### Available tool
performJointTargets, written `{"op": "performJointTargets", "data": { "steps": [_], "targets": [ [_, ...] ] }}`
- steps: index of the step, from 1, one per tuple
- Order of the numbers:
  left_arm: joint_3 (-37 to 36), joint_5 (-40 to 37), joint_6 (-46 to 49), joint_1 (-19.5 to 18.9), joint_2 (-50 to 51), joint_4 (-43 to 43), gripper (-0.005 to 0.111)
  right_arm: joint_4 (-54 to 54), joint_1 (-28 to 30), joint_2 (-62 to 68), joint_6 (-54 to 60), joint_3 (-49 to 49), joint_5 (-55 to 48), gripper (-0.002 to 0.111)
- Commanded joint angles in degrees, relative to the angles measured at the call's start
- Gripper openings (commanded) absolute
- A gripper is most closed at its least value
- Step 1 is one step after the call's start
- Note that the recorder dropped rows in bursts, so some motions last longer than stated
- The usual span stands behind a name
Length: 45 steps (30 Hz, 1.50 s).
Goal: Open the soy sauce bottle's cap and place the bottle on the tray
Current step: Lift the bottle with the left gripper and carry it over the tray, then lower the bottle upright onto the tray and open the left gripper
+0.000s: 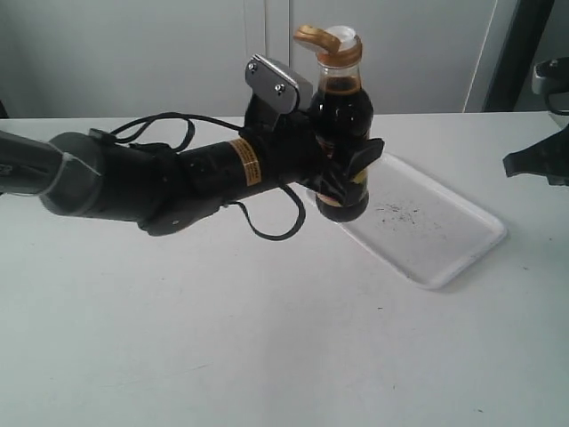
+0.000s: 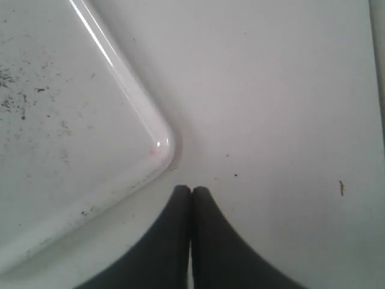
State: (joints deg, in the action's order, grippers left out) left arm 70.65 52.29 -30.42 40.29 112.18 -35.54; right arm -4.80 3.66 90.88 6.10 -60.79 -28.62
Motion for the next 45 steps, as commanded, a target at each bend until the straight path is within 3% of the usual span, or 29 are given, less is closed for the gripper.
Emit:
{"op": "performJointTargets", "data": {
  "steps": [1,20,30,45],
  "targets": [
    [6.10,4.62,-2.57,0.40,2.42,1.65,0.000,0.47,0.40,1.10,-0.29,0.19,1.27,0.000],
    [23.71,0.00,-7.07,0.40,15.81,1.22,0.000,3.05,0.40,2.04,-0.29,0.19,2.64,0.000],
    [32.94,-8.15,-7.26,3.53,21.14,0.33,0.000,3.05,0.40,2.04,-0.29,0.19,3.40,0.000],
    [34.81,-9.92,-7.96,3.79,22.56,-0.10,0.000,3.05,0.40,2.04,-0.29,0.19,3.50,0.000]
  ]
}}
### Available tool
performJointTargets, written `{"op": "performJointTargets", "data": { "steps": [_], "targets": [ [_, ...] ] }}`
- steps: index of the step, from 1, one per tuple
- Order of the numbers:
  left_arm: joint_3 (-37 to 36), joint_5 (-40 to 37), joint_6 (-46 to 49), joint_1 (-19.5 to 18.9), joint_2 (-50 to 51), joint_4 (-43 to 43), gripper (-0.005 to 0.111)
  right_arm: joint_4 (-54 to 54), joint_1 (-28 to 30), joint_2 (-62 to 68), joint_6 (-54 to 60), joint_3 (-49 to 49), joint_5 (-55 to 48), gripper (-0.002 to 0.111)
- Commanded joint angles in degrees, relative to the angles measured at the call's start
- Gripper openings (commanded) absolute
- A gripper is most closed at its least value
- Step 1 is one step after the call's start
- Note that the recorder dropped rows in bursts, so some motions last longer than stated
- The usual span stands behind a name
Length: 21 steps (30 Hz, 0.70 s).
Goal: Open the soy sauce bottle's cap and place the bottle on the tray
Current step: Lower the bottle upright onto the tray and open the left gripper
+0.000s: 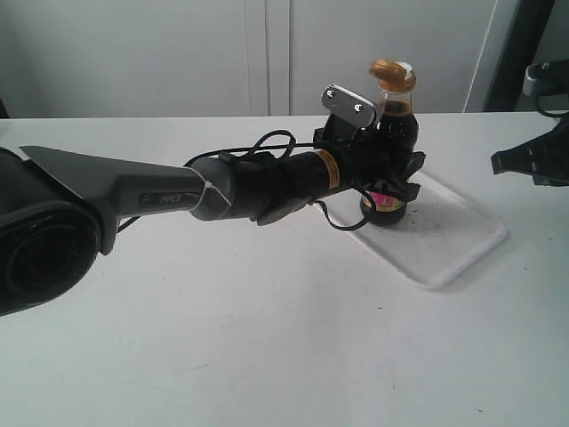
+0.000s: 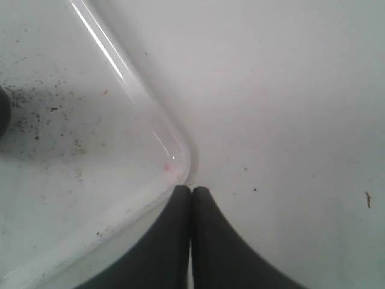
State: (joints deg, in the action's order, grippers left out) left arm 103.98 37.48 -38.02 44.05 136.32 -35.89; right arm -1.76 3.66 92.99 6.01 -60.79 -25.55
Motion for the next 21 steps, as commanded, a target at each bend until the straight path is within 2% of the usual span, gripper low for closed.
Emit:
{"op": "performJointTargets", "data": {
  "steps": [1,17,19,21],
  "targets": [
    [1.48,4.89,-0.37,0.03,-1.40,0.25,0.000,0.01,0.40,-0.07,-0.19,0.19,0.43,0.000],
    [3.10,2.00,-0.81,0.03,1.55,-0.51,0.000,0.29,0.40,-0.07,-0.19,0.19,0.44,0.000],
    [3.10,1.84,-0.81,0.03,1.55,-2.27,0.006,0.27,0.40,-0.07,-0.19,0.19,0.57,0.000],
    [3.10,1.84,-0.81,0.03,1.55,-3.38,0.020,0.27,0.40,-0.07,-0.19,0.19,1.05,0.000]
  ]
}}
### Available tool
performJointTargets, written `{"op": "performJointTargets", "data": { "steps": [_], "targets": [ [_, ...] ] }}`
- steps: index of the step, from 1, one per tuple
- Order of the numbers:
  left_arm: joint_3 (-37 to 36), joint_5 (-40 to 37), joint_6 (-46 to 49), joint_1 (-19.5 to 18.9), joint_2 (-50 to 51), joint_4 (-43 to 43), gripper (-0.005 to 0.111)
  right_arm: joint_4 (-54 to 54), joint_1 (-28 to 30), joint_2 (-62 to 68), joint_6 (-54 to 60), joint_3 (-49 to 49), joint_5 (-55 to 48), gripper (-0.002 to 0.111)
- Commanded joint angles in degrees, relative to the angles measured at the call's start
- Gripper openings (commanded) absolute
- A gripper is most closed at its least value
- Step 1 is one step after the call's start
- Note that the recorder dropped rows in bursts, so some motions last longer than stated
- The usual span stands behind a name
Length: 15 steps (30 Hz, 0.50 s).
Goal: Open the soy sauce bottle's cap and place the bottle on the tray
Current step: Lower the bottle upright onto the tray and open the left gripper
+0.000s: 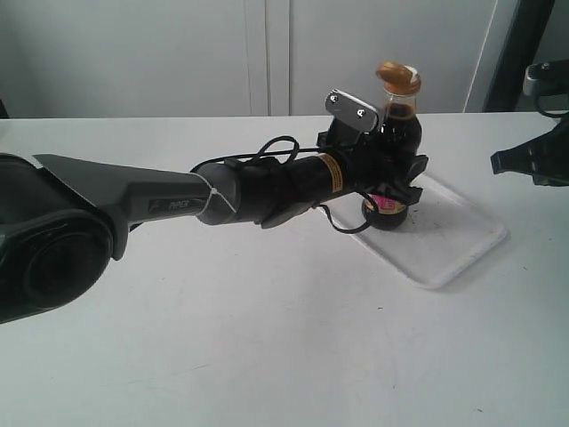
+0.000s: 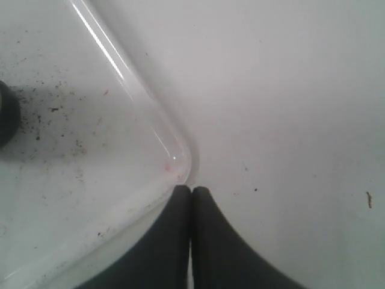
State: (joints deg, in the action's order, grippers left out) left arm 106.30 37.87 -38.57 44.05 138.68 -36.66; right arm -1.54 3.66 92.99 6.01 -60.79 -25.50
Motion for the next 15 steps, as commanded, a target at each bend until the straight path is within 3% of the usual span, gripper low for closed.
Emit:
{"op": "performJointTargets", "data": {
  "steps": [1,2,3,5,15],
  "targets": [
    [0.78,1.45,-0.15,0.03,-0.81,-2.86,0.031,0.05,0.40,-0.07,-0.19,0.19,1.00,0.000],
    [0.78,1.45,-0.05,0.03,-0.81,-2.97,0.044,0.05,0.40,-0.07,-0.19,0.19,1.00,0.000],
    [0.78,1.45,-0.05,0.03,-0.81,-2.97,0.073,0.05,0.40,-0.07,-0.19,0.19,1.00,0.000],
    [0.78,1.45,0.66,0.03,-0.81,-2.97,0.105,0.31,0.40,-0.07,-0.19,0.19,1.20,0.000],
    [0.78,-3.38,0.82,0.03,-2.94,-3.00,0.105,0.43,0.40,-0.07,-0.19,0.19,1.56,0.000]
  ]
}}
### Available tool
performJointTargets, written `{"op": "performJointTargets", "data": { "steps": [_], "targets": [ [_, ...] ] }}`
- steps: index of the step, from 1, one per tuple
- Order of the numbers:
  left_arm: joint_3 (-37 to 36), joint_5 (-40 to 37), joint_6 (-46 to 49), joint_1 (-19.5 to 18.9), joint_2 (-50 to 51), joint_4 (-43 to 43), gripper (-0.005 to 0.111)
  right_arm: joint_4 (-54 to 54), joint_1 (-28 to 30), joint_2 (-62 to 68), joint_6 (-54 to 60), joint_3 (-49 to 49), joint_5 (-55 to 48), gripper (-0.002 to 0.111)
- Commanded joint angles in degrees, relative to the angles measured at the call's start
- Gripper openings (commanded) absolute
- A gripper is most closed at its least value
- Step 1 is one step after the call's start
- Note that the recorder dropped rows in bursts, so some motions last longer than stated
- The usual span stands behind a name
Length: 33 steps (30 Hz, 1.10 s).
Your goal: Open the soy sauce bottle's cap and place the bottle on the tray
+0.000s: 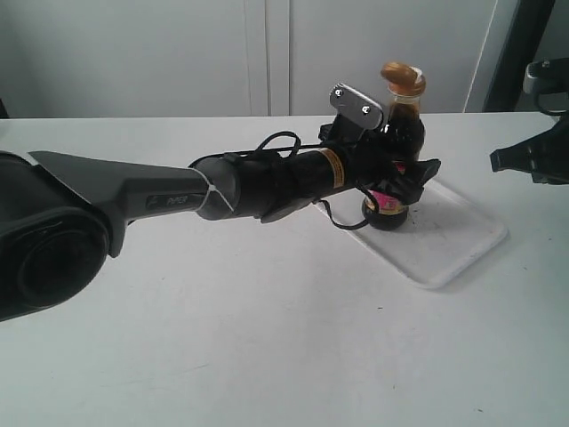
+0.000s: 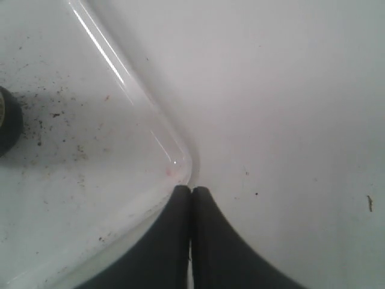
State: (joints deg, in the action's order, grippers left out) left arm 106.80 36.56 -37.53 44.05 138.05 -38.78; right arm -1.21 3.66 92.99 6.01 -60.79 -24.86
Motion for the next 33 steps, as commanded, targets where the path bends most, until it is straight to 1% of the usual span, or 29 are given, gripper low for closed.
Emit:
{"op": "performJointTargets", "data": {
  "steps": [1,6,15,18,22,26,33],
  "targets": [
    [0.29,-1.94,-0.22,0.03,-2.90,-1.21,0.105,0.10,0.40,-0.07,-0.19,0.19,1.05,0.000],
    [0.11,-4.00,-4.78,0.03,-5.40,-3.95,0.105,0.10,0.40,-0.07,-0.19,0.19,1.20,0.000],
    [-0.04,-5.79,-15.52,0.03,-9.18,-13.42,0.105,0.60,0.40,-0.07,-0.19,0.19,1.67,0.000],
    [-0.04,-9.19,-17.96,0.03,-10.69,-16.00,0.105,0.84,0.40,-0.07,-0.19,0.19,1.67,0.000],
    [-0.04,-10.65,-19.82,0.03,-12.48,-18.48,0.105,1.21,0.40,-0.07,-0.19,0.19,1.79,0.000],
    [-0.04,-10.42,-21.77,0.03,-14.06,-18.92,0.105,1.21,0.40,-0.07,-0.19,0.19,1.79,0.000],
    [-0.04,-10.67,-21.87,0.03,-16.73,-19.31,0.105,1.21,0.40,-0.07,-0.19,0.19,1.79,0.000]
  ]
}}
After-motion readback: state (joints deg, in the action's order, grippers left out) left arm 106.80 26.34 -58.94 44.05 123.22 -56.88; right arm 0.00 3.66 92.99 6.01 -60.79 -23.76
